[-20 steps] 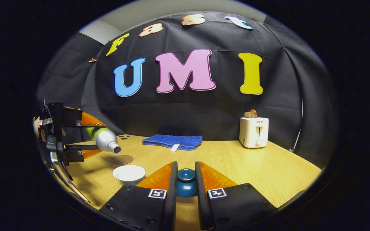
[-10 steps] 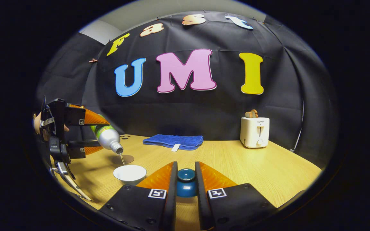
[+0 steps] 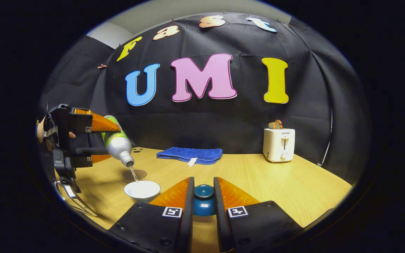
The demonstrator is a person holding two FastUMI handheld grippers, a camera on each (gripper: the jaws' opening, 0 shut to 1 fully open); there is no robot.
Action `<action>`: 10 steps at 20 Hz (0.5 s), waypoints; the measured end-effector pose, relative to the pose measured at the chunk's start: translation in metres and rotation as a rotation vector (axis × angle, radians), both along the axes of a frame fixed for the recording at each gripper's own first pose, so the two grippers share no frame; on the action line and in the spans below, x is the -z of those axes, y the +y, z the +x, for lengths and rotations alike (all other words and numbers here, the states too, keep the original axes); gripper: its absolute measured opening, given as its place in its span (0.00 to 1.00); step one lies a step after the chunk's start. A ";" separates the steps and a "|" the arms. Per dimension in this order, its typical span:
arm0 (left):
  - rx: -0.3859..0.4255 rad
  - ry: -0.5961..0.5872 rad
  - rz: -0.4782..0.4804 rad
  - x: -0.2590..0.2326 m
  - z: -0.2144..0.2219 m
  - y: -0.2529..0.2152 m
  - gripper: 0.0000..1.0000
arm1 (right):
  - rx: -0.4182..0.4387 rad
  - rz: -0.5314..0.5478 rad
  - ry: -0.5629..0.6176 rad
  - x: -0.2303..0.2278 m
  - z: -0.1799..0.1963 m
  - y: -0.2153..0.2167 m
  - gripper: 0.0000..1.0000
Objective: Open the teacup lid with one hand, grasp the water bottle and pour water into the teacup with the other hand; after pouring, place the water bottle on the coaster and then close the teacup lid.
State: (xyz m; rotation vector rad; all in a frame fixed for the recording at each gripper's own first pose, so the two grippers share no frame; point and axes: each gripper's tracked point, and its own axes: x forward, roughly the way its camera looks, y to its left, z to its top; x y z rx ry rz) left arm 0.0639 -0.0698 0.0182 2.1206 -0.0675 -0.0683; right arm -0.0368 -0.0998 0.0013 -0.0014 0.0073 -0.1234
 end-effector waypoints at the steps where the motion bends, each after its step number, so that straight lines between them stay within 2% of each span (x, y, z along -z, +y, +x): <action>1: 0.006 -0.008 0.017 0.000 0.000 -0.003 0.81 | 0.000 0.000 0.000 0.000 -0.001 0.000 0.32; 10: 0.054 -0.074 0.208 -0.007 0.001 -0.007 0.82 | -0.001 -0.001 0.000 0.000 0.000 -0.001 0.32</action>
